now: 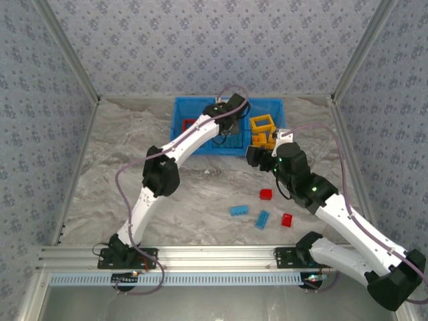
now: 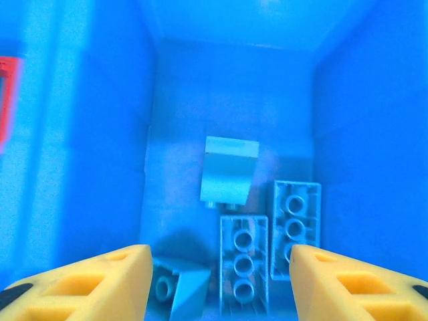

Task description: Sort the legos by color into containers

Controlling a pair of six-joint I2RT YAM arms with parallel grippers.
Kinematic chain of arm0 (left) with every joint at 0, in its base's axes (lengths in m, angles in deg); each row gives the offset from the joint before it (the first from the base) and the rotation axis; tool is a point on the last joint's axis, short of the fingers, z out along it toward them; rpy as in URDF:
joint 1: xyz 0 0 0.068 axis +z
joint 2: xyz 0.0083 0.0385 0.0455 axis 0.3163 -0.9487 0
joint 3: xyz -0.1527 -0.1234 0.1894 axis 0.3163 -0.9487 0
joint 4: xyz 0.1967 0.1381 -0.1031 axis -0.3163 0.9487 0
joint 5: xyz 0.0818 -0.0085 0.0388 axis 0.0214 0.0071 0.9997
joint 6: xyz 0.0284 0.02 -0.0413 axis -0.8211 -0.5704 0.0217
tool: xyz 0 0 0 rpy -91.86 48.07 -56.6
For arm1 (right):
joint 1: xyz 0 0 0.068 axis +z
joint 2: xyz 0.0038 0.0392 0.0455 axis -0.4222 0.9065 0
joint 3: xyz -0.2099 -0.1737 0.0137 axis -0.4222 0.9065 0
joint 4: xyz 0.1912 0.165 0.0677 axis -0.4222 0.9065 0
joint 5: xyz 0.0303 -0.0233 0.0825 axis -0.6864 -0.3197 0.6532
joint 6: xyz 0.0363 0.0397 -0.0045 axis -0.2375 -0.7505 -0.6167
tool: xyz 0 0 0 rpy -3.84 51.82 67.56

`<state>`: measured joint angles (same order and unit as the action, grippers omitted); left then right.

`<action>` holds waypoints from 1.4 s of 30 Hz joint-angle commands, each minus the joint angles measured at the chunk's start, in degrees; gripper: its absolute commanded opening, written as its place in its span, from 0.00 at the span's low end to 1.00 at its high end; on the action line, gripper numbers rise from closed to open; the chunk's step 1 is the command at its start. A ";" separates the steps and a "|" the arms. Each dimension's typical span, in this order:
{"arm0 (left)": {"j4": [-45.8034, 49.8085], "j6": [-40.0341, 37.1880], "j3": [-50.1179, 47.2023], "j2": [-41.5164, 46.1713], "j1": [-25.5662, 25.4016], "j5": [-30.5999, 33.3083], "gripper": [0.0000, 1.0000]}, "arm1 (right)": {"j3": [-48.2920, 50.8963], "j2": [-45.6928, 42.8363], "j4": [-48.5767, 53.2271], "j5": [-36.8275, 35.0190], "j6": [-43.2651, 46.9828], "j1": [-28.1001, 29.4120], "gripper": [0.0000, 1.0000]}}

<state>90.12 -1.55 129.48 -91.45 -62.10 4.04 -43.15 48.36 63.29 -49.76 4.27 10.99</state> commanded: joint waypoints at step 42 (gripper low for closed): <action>-20.16 -4.62 -84.53 86.38 -15.32 -12.43 0.62 | -5.35 29.33 33.60 5.44 10.08 23.56 0.81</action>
<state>68.83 -7.25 45.06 -8.17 -77.24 -9.47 -45.53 74.57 93.30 -44.43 8.75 33.44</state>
